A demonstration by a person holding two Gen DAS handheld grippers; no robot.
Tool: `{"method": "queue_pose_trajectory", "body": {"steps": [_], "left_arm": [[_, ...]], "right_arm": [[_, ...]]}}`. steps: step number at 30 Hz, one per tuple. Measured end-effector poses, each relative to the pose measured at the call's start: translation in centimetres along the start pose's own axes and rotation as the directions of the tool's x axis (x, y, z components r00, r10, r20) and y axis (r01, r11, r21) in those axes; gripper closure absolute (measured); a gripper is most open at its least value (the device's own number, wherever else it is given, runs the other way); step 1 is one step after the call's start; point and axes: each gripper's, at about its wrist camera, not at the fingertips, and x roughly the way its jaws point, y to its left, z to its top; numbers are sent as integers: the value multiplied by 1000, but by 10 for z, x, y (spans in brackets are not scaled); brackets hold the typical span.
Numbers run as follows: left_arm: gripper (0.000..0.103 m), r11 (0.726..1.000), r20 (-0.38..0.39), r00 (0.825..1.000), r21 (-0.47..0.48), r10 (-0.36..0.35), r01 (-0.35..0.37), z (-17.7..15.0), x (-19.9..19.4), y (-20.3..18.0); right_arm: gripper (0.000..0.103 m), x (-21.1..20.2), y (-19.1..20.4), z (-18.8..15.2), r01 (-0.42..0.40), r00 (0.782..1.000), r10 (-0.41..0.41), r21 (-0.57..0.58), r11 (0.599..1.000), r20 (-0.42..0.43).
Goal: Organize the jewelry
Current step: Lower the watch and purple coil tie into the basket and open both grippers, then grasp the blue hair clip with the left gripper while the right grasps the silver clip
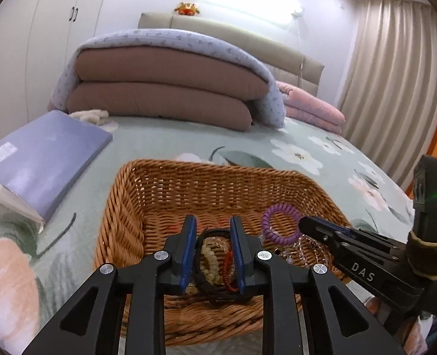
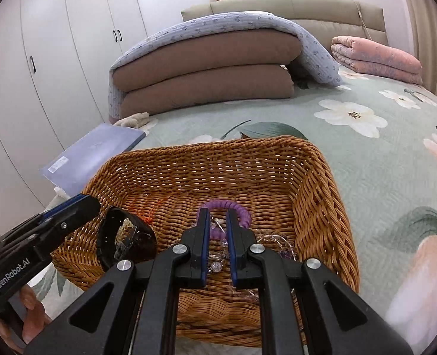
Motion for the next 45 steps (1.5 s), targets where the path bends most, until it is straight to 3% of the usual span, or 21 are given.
{"method": "queue_pose_trajectory", "body": {"steps": [7, 12, 16, 20, 21, 27, 31, 37, 41, 45], "left_arm": [[74, 1000, -6, 1000, -26, -7, 7, -1, 0, 7], [74, 1000, 21, 1000, -26, -4, 5, -3, -12, 6], [74, 998, 28, 998, -41, -49, 50, -10, -32, 3], [74, 994, 23, 995, -40, -99, 100, -22, -57, -4], [74, 994, 19, 994, -34, -104, 104, -27, -64, -7], [74, 989, -65, 989, -60, -135, 132, -72, -98, -25], [74, 976, -161, 969, -142, -186, 164, -104, -98, -31], [74, 950, -268, 941, -285, -205, 126, -129, -71, -27], [71, 933, -283, 934, -343, -217, 113, -140, -60, -26], [65, 938, -275, 940, -330, -202, 105, -140, -57, -32]], "right_arm": [[90, -5, -2, 0, -2, 1000, 1, 9, 1000, 19], [90, -30, 4, -1, 49, 992, -47, -14, 999, 117], [89, -60, 11, -5, 76, 985, -71, -26, 997, 159], [71, -96, 9, -20, 42, 987, -40, -11, 999, 158], [71, -103, 8, -25, 43, 987, -40, -14, 999, 154], [71, -141, -18, -61, 57, 995, -49, -97, 994, 86], [71, -143, -53, -76, 45, 999, -46, -157, 987, -7], [70, -123, -119, -86, -33, 989, 22, -70, 997, -147], [70, -113, -114, -94, -74, 978, 49, -120, 990, -200], [70, -105, -89, -103, -59, 975, 1, -251, 966, -222]]}}
